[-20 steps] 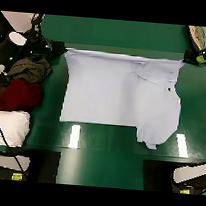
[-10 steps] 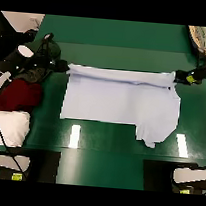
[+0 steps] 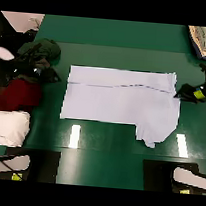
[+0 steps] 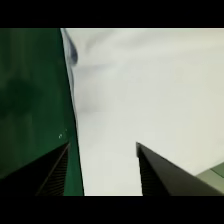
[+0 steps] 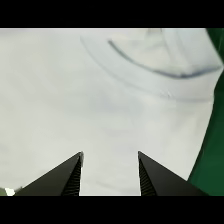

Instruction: Fold the shirts.

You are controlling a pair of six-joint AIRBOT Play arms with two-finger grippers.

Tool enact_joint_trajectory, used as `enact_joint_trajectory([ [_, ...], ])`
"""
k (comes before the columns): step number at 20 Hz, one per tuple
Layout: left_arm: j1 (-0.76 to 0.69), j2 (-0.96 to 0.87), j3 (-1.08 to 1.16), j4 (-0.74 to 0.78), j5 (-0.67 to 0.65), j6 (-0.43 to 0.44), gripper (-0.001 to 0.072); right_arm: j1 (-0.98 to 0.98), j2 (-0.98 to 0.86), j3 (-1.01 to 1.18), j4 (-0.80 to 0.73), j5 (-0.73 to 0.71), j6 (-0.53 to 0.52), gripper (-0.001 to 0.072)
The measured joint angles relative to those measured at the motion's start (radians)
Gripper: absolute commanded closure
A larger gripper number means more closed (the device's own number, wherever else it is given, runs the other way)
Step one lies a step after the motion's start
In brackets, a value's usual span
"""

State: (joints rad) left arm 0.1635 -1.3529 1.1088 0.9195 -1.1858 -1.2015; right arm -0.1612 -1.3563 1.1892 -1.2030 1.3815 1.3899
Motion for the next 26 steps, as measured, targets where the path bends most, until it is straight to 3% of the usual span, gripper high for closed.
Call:
enact_joint_trajectory([
  [8, 0.029, 0.164, -0.392, -0.004, -0.032, 0.037, 0.0208, -0.174, 0.227, -0.224, 0.137, 0.083, -0.083, 0.0305],
  [22, -0.090, 0.172, -0.476, -0.018, 0.065, 0.026, 0.0213, -0.239, 0.268, -0.212, 0.211, 0.161, -0.109, 0.0305],
  [23, -0.093, 0.172, -0.477, -0.016, 0.070, 0.024, 0.0412, -0.239, 0.268, -0.212, 0.206, 0.162, -0.109, 0.0305],
  [24, -0.095, 0.171, -0.480, -0.005, 0.083, 0.024, 0.0672, -0.239, 0.268, -0.213, 0.198, 0.164, -0.109, 0.0305],
  [26, -0.095, 0.171, -0.478, -0.007, 0.094, 0.023, 0.0680, -0.239, 0.269, -0.226, 0.174, 0.168, -0.109, 0.0305],
])
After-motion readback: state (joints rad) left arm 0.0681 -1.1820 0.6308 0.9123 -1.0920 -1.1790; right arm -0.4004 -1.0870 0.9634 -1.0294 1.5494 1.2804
